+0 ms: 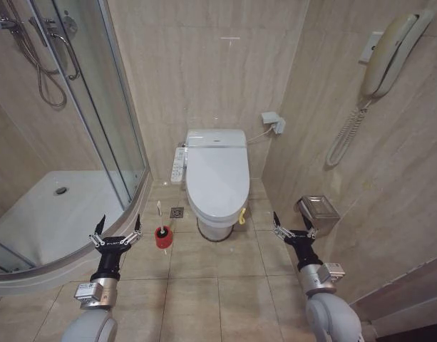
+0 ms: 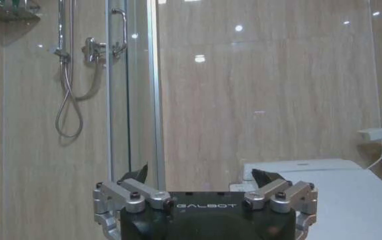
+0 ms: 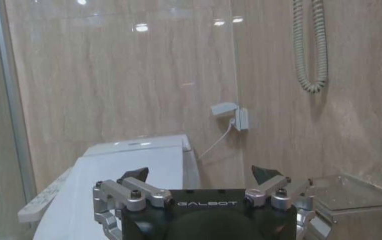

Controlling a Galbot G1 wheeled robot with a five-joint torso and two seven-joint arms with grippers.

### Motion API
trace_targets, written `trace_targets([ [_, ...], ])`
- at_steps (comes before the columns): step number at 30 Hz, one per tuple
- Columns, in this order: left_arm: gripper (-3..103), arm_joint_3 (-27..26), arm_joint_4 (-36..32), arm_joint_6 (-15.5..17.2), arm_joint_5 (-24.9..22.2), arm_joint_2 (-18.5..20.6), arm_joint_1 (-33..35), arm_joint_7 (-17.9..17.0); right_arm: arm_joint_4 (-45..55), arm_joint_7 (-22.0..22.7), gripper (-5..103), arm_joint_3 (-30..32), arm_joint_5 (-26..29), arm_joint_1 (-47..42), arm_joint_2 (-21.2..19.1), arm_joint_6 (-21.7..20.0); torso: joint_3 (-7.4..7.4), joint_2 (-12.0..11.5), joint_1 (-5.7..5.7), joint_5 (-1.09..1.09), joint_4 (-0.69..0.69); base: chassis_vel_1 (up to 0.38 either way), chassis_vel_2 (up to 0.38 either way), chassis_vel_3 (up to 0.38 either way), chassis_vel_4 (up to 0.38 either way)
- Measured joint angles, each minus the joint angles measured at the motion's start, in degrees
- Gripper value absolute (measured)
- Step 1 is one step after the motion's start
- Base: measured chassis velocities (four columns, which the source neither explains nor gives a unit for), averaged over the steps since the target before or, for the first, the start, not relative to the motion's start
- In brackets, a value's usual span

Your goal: Open the toilet lid, clean the toilet bowl with a toilet brush, close the toilet lid, and flush.

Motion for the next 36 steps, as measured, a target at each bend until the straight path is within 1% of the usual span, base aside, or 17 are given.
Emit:
trace_targets([
  [19, 100, 0.0, 0.0, 0.0, 0.0, 0.0, 0.0, 0.0, 0.98, 0.3, 100, 0.16, 0.08, -0.98, 0.4, -0.75, 0.0, 0.0, 0.0, 0.0, 0.0, 0.0, 0.0, 0.0, 0.0],
  [21, 100, 0.0, 0.0, 0.0, 0.0, 0.0, 0.0, 0.0, 0.75, 1.12, 100, 0.11, 1.4, -0.98, 0.26, -0.78, 0.0, 0.0, 0.0, 0.0, 0.0, 0.0, 0.0, 0.0, 0.0],
  [27, 100, 0.0, 0.0, 0.0, 0.0, 0.0, 0.01, 0.0, 0.29, 1.42, 100, 0.12, 2.48, -0.77, 0.04, -0.75, 0.0, 0.0, -0.01, 0.0, 0.01, 0.0, 0.0, 0.0, 0.0],
  [29, 100, 0.0, 0.0, 0.0, 0.0, 0.0, 0.0, 0.0, -0.05, 1.4, 100, 0.2, 2.66, -0.74, -0.12, -0.59, -0.01, 0.01, -0.01, 0.0, 0.0, -0.066, 0.048, 0.064, -0.081],
  [36, 100, 0.0, 0.0, 0.0, 0.0, 0.0, 0.0, 0.0, -0.86, 1.36, 100, 0.63, 3.03, -0.46, -0.44, -0.25, 0.0, 0.0, 0.0, 0.0, 0.01, -0.136, 0.163, 0.157, -0.155],
])
